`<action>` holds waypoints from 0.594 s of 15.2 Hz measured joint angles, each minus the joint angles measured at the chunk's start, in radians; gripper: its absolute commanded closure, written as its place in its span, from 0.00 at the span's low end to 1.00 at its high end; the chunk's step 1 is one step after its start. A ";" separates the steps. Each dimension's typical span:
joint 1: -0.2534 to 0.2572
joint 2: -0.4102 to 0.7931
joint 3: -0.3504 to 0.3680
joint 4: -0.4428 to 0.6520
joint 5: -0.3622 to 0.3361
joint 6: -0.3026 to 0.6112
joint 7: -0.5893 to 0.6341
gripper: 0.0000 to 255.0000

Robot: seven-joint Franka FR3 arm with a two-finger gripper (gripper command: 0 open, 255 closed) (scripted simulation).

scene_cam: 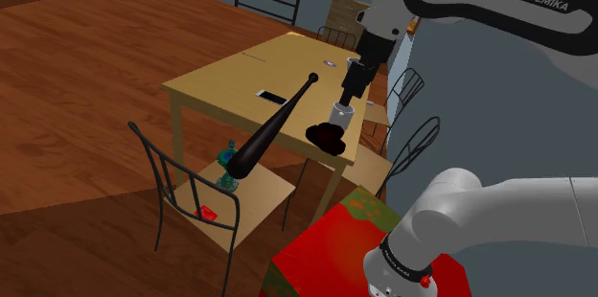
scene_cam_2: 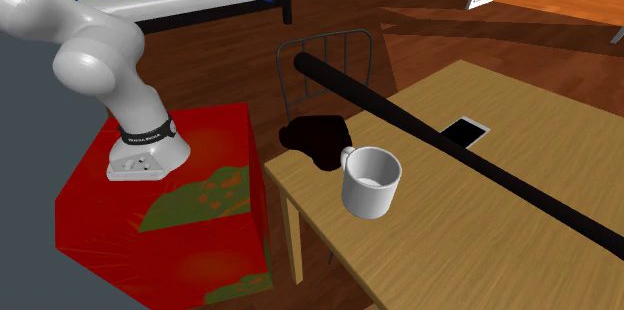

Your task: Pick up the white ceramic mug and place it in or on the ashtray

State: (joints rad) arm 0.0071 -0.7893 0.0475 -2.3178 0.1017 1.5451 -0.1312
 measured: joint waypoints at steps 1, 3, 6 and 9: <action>0.000 0.000 0.000 0.000 0.000 0.000 0.000 0.00; -0.008 0.012 -0.021 -0.013 -0.016 0.019 -0.027 0.00; -0.026 0.061 -0.069 -0.015 -0.055 0.057 -0.088 0.00; -0.044 0.117 -0.118 -0.012 -0.091 0.098 -0.151 0.00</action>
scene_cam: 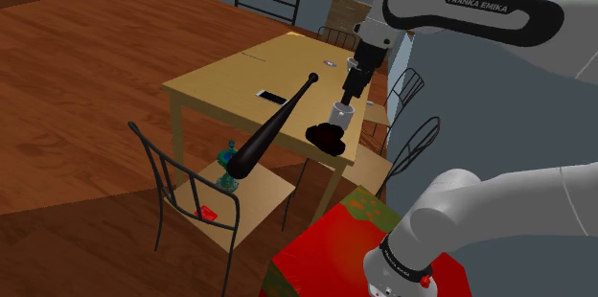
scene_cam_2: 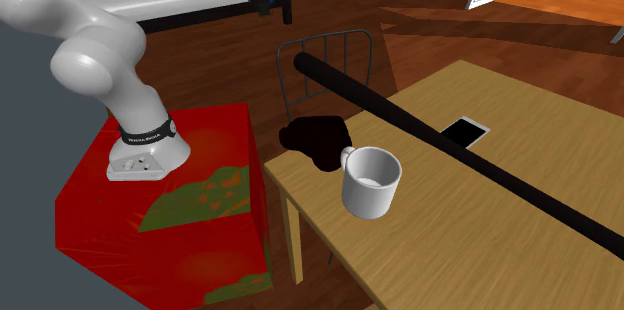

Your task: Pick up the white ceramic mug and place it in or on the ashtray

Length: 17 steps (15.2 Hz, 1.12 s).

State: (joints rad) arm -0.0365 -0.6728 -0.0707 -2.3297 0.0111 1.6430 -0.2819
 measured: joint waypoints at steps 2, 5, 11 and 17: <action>-0.010 0.040 -0.029 -0.009 -0.020 0.041 -0.037 0.00; -0.029 0.113 -0.084 0.006 -0.053 0.090 -0.107 0.00; -0.055 0.290 -0.177 0.079 -0.086 0.179 -0.230 0.00; -0.077 0.478 -0.255 0.188 -0.082 0.245 -0.352 0.00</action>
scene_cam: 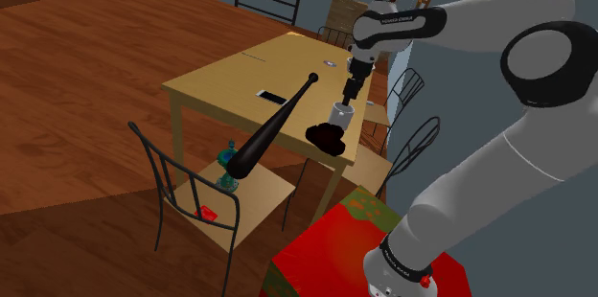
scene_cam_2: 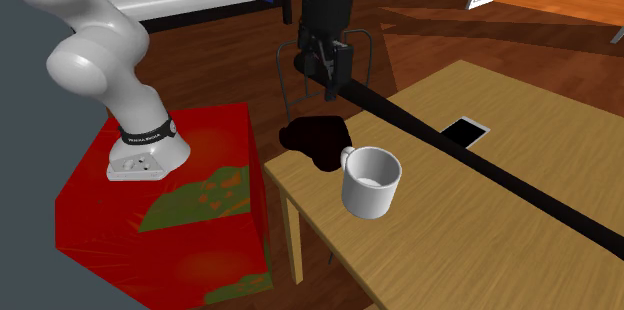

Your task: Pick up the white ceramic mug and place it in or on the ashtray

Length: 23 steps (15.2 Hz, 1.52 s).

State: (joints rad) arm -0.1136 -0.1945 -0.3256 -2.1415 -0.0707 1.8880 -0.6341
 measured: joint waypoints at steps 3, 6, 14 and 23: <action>-0.013 0.107 -0.032 0.066 0.018 0.031 -0.061 0.00; -0.035 0.219 -0.061 0.147 0.045 0.052 -0.131 0.00; -0.127 0.526 -0.091 0.415 0.137 0.059 -0.292 0.00; -0.164 0.641 -0.082 0.460 0.173 0.119 -0.333 0.00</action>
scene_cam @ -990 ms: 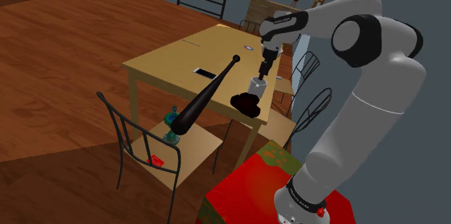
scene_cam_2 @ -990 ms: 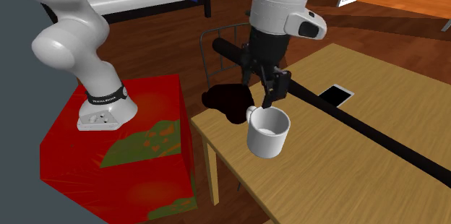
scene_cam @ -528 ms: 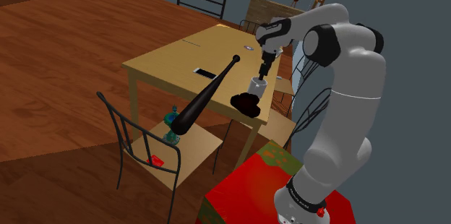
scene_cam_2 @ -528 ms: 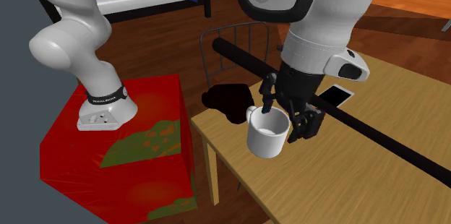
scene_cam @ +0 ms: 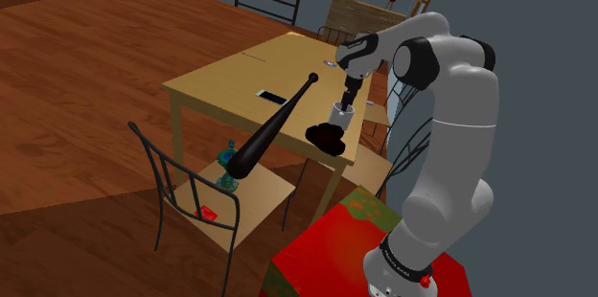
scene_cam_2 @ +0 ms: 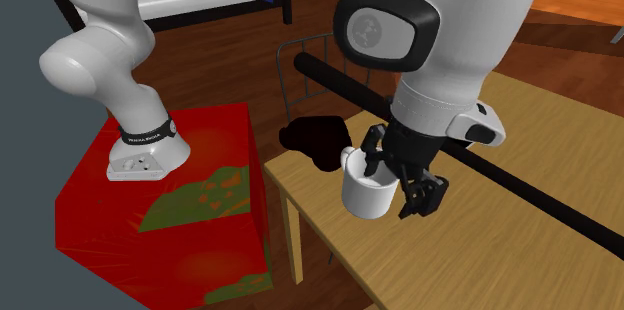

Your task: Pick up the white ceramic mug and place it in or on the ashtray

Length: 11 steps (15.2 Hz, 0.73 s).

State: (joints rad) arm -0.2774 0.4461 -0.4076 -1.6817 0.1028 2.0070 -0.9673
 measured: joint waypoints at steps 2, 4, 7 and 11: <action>-0.001 0.005 0.001 -0.006 0.002 0.011 -0.001 0.00; -0.001 0.006 0.001 -0.008 0.002 0.014 -0.001 0.00; 0.000 0.006 0.001 -0.009 0.002 0.015 -0.001 0.00; 0.000 0.006 0.001 -0.009 0.003 0.015 -0.001 1.00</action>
State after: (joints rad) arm -0.2779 0.4518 -0.4063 -1.6910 0.1053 2.0222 -0.9681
